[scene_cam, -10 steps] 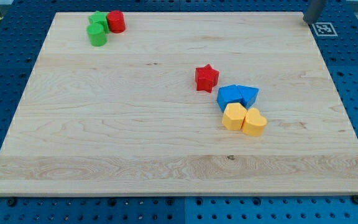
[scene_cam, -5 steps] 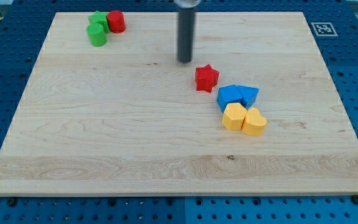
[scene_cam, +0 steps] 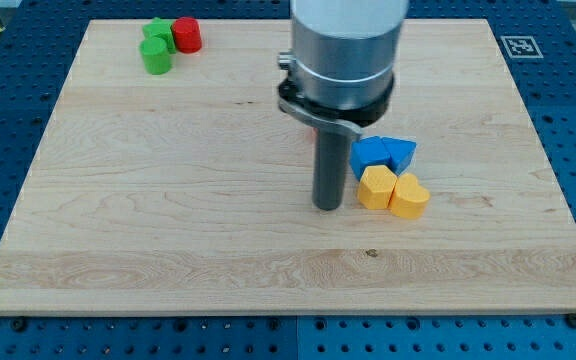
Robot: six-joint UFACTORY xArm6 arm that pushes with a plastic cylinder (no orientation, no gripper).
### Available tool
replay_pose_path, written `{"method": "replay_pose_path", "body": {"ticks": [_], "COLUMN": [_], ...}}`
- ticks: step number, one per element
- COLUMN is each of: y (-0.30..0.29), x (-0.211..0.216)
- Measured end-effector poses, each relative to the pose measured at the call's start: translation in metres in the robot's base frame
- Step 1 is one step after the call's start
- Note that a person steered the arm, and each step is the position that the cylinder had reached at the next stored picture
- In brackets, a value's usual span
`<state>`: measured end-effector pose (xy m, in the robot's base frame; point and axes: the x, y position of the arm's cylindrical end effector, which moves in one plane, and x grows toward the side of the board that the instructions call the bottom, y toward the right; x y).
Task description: Push the yellow heart to the bottom right of the board
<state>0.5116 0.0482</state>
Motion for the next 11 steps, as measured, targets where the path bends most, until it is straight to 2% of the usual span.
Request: {"method": "replay_pose_path", "body": {"ticks": [2,5,7,8,11], "y": [0.069,0.134,0.136,0.167,0.197], "x": [0.0,0.018,-0.024,-0.023,-0.023]}}
